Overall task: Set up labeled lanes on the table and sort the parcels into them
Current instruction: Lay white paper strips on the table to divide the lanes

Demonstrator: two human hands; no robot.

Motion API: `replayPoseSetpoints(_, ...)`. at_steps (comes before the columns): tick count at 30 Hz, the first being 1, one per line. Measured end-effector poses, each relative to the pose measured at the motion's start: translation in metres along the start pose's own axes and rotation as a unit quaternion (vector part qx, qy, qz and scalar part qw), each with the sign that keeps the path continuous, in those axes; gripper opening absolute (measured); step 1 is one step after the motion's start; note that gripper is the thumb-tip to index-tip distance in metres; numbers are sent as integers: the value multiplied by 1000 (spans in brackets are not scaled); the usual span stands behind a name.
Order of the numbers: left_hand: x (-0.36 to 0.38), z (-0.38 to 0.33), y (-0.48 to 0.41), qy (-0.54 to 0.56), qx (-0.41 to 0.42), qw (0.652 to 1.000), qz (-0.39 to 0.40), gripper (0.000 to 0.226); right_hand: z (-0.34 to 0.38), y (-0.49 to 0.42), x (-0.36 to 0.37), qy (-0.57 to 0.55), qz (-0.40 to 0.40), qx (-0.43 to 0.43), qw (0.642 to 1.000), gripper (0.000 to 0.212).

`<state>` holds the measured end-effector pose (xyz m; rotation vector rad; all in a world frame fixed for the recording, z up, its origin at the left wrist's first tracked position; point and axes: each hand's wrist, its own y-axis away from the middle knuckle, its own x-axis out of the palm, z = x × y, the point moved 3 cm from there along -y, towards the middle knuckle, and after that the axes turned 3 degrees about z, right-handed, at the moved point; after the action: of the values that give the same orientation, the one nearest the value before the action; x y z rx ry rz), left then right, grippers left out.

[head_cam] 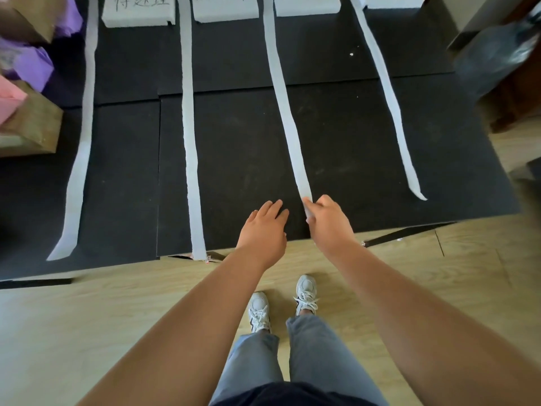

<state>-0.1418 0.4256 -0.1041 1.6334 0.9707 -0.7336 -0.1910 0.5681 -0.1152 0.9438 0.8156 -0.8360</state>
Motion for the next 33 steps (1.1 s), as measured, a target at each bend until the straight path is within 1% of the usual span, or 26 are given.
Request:
replayPoseSetpoints(3, -1, -2, 0, 6, 2, 1000, 3, 56, -6, 1, 3, -34, 7, 16, 999, 46)
replayPoseSetpoints(6, -2, -3, 0, 4, 0, 1000, 15, 56, -9, -1, -1, -17, 28, 27, 999, 42)
replayPoseSetpoints(9, -2, -3, 1, 1, -3, 1000, 29, 57, -11, -1, -5, -11, 59, 54, 997, 44)
replayPoseSetpoints(13, -8, -9, 4, 7, 0, 1000, 29, 60, -17, 4, -9, -64, 79, 80, 991, 48)
replayPoseSetpoints(15, -16, -14, 3, 16, 8, 1000, 19, 59, -21, 11, -16, -74, 46, 106, 990, 45)
replayPoseSetpoints(18, -35, -25, -3, 23, 18, 1000, -9, 57, -30, 23, -29, -105, -30, 143, 984, 39)
replayPoseSetpoints(23, -62, -53, -23, 26, 37, 998, -39, 53, -57, 26, -64, -128, -118, 164, 971, 36)
replayPoseSetpoints(29, -85, -98, -68, 55, 22, 997, -42, 53, -114, -8, -126, -118, -164, 157, 967, 31)
replayPoseSetpoints(33, -99, -133, -110, 99, -14, 995, -28, 53, -157, -46, -158, -122, -134, 155, 971, 33)
